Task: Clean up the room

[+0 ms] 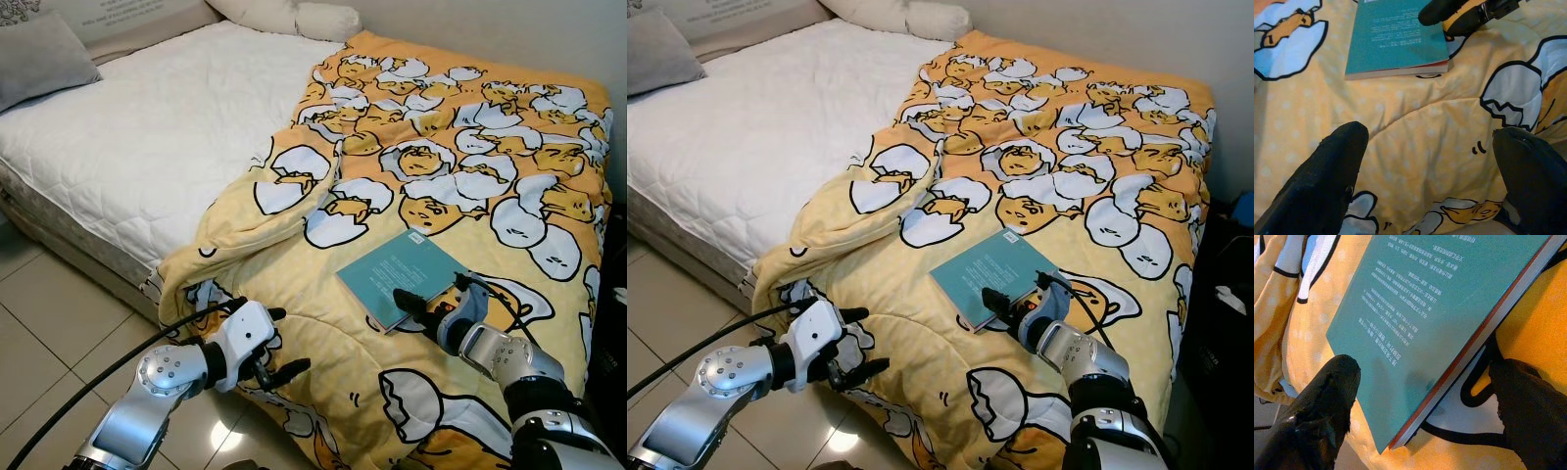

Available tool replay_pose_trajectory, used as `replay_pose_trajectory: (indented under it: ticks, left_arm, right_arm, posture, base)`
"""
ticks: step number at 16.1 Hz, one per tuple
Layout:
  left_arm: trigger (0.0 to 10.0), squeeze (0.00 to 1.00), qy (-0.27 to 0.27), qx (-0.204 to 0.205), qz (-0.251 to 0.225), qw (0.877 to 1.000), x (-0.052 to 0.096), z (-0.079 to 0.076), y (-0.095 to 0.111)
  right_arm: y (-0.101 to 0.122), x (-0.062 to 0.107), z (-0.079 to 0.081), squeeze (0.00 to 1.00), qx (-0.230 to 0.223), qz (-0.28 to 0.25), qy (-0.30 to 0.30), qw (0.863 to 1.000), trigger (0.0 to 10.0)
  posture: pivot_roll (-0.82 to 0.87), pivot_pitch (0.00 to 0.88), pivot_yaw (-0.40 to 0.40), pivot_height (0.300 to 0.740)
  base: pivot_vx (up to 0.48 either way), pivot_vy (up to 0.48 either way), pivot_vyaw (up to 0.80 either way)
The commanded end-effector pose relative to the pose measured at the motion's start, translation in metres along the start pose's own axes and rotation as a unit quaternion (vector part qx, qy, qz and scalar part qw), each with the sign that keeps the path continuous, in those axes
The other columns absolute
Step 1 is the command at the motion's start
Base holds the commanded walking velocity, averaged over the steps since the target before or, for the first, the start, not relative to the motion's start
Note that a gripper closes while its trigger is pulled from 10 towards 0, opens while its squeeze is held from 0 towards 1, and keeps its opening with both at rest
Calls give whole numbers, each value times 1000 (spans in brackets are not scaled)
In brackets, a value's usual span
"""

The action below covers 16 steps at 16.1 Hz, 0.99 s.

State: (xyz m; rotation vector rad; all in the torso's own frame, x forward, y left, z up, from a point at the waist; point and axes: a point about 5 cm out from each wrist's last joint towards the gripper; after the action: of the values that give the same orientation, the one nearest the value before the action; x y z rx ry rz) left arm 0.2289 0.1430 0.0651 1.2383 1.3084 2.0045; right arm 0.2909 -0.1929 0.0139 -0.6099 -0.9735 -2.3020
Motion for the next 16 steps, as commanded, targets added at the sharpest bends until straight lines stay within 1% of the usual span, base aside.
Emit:
replay_pose_trajectory:
  ticks: [1, 3, 4, 5, 6, 7, 8, 9, 10, 11, 12, 14, 16]
  left_arm:
    - [10000, 416, -2, -7, 3, 1000, 1, 0, 2]
    - [10000, 412, 2, -6, 4, 1000, -1, 0, 2]
    - [10000, 412, 2, -6, 5, 1000, -1, 0, 2]
    - [10000, 416, 3, -7, 5, 1000, -2, 1, 3]
    - [10000, 420, 4, -8, 5, 1000, -2, 1, 4]
    - [10000, 416, 5, -8, 6, 1000, -3, 1, 4]
    - [10000, 416, 6, -9, 7, 1000, -2, 1, 4]
    - [10000, 420, 6, -9, 8, 1000, -2, 1, 5]
    - [10000, 420, 8, -10, 11, 1000, 0, 1, 4]
    - [10000, 420, 9, -10, 13, 1000, 1, 1, 4]
    - [10000, 424, 9, -11, 15, 1000, 3, 0, 4]
    - [10000, 424, 10, -11, 16, 1000, 5, -2, 3]
    - [10000, 424, 12, -10, 17, 1000, 6, -3, 3]
  right_arm:
    - [1, -1, 0, 0, -23, 3, 3, 1000, 10000]
    - [1, -4, 5, 0, -92, -6, 36, 995, 10000]
    - [-1, -5, 6, 0, -113, -3, 43, 993, 10000]
    - [-9, -9, 5, 0, -129, 3, 31, 991, 10000]
    - [-15, -11, 2, 0, -127, 8, 14, 992, 10000]
    - [-22, -14, -3, 0, -124, 4, -19, 992, 10000]
    - [-21, -15, -3, 0, -132, -9, -23, 991, 10000]
    - [-18, -16, -1, 0, -142, -23, -17, 989, 10000]
    - [-8, -19, 10, 0, -187, -60, 24, 980, 10000]
    - [0, -20, 18, 0, -216, -84, 53, 971, 10000]
    - [3, -21, 23, 0, -227, -94, 72, 967, 10000]
    - [3, -22, 25, 0, -235, -94, 77, 964, 10000]
    - [5, -23, 26, 0, -254, -109, 81, 958, 10000]
  posture:
    - [-2, 0, -17, 740]
    - [-1, 0, -22, 740]
    - [1, 0, -23, 740]
    - [10, 0, -27, 740]
    - [14, 0, -28, 740]
    - [25, 0, -31, 740]
    - [29, 0, -32, 740]
    - [35, 0, -32, 740]
    - [46, 0, -30, 740]
    - [49, 0, -31, 740]
    - [51, 0, -32, 740]
    - [61, 0, -36, 740]
    - [67, 0, -39, 740]
  base:
    - [0, 0, 0]
    - [0, 0, 0]
    - [0, 0, 0]
    - [0, 0, 0]
    - [0, 0, 0]
    - [0, 0, 0]
    - [0, 0, 0]
    - [0, 0, 0]
    - [0, 0, 0]
    - [0, 0, 0]
    - [0, 0, 0]
    - [0, 0, 0]
    - [0, 0, 0]
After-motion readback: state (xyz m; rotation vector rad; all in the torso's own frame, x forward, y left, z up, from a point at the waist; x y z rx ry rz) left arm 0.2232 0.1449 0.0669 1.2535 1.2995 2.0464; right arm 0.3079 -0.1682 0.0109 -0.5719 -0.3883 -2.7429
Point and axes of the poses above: a point about 5 cm out from each wrist's last joint towards the gripper, its own x axis pointing back from the gripper into the wrist, its own y axis along the axis of the wrist's last joint, z = x × y, and after that the axes turned 2 degrees about -x, right-handed
